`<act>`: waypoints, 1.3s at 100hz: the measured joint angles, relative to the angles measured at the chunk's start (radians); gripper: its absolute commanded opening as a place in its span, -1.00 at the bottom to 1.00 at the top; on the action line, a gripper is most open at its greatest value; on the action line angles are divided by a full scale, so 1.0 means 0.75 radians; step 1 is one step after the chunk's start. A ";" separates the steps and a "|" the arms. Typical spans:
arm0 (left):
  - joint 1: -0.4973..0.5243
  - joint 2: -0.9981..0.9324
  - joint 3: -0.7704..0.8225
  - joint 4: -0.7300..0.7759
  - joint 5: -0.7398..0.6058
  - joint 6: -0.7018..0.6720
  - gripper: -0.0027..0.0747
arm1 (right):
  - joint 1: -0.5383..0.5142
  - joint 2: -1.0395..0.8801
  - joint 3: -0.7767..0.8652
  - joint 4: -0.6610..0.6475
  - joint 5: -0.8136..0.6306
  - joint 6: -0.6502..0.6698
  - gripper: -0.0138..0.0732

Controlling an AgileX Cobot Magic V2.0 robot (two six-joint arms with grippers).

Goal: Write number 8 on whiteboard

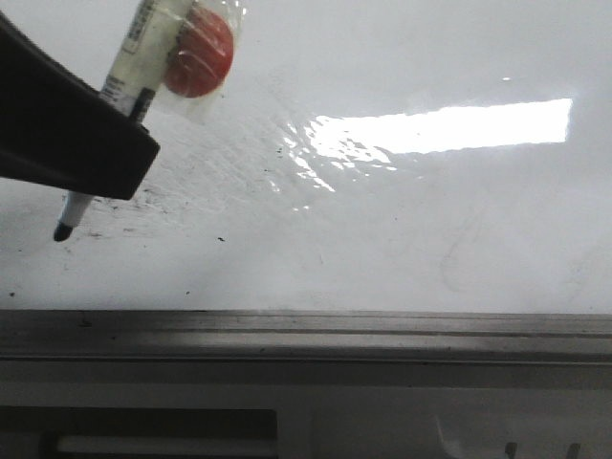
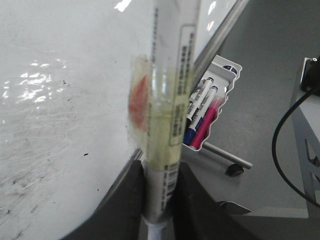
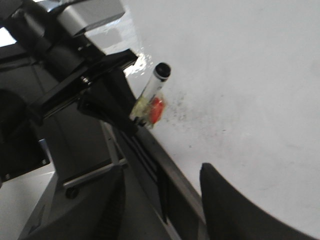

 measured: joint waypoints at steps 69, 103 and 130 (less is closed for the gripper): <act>0.000 -0.015 0.000 -0.245 0.150 0.514 -0.98 | 0.620 0.570 -0.164 0.008 -0.270 -0.197 0.19; 0.000 -0.015 0.000 -0.245 0.150 0.517 -0.98 | 0.814 0.672 -0.164 0.037 -0.598 -0.200 0.19; 0.000 -0.015 0.000 -0.245 0.169 0.517 -0.98 | 0.814 0.687 -0.164 0.054 -0.635 -0.200 0.19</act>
